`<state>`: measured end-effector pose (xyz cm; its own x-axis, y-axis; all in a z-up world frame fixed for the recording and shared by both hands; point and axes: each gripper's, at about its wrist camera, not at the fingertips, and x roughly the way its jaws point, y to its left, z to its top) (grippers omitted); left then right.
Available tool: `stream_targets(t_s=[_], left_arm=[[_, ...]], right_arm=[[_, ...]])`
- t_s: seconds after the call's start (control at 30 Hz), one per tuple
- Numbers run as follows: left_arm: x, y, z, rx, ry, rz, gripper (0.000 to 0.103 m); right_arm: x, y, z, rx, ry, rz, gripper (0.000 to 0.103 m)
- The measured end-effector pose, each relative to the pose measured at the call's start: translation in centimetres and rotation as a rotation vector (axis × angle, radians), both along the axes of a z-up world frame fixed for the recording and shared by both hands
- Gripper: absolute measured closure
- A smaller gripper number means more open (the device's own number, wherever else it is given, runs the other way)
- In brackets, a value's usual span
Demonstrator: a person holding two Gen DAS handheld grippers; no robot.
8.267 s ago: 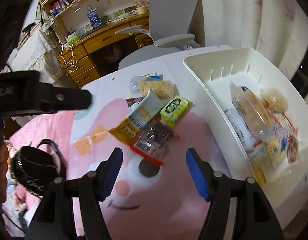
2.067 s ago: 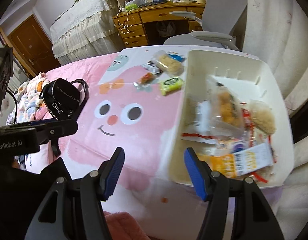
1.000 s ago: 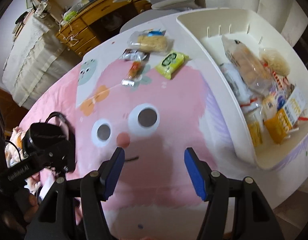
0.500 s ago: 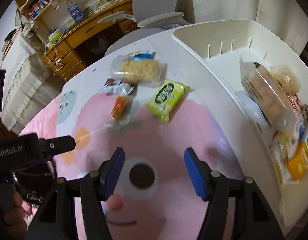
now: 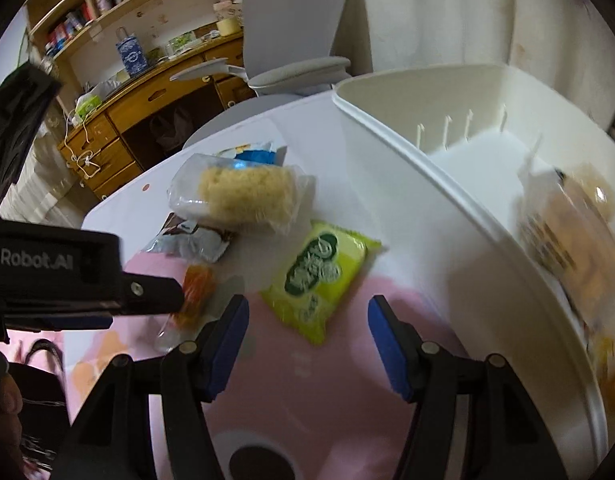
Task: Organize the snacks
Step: 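Grasp the small orange candy packet with the left tool while the right tool grasps the green biscuit packet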
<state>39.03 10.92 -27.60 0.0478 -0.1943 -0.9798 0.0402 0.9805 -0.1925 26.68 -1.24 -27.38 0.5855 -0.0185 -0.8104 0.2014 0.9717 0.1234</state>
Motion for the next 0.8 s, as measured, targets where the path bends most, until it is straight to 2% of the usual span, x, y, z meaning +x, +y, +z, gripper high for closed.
stream_targets(t_s=[0.13,0.3,0.37,0.53,0.6,0.67,0.8], left_arm=[[0.7,-0.5,-0.8,0.000,0.015,-0.006,0.023],[1.4,-0.6,-2.0,-0.016,0.052,-0.002,0.028],[1.5,-0.6,-2.3,-0.015,0.058,-0.007,0.033],[1.4,-0.7,-2.1,-0.005,0.047,-0.032,0.037],[1.4,-1.1,-2.1,0.009,0.032,-0.047,0.042],[1.6,-2.0,-2.2,0.020,0.019,-0.062,0.061],[1.5,-2.1,-2.2,-0.001,0.015,-0.054,0.074]], right_arm=[[0.8,0.3,-0.4,-0.035,-0.015,0.020,0.041],[1.6,0.4,-1.0,-0.087,-0.017,0.051,0.041],[1.8,0.5,-1.2,-0.100,-0.013,0.064,0.041],[2.2,0.8,-1.7,-0.124,-0.012,0.101,0.041],[2.0,1.0,-1.8,-0.141,-0.014,0.117,0.041],[1.9,1.0,-1.8,-0.144,-0.019,0.125,0.041],[1.8,0.9,-1.7,-0.146,-0.019,0.128,0.046]])
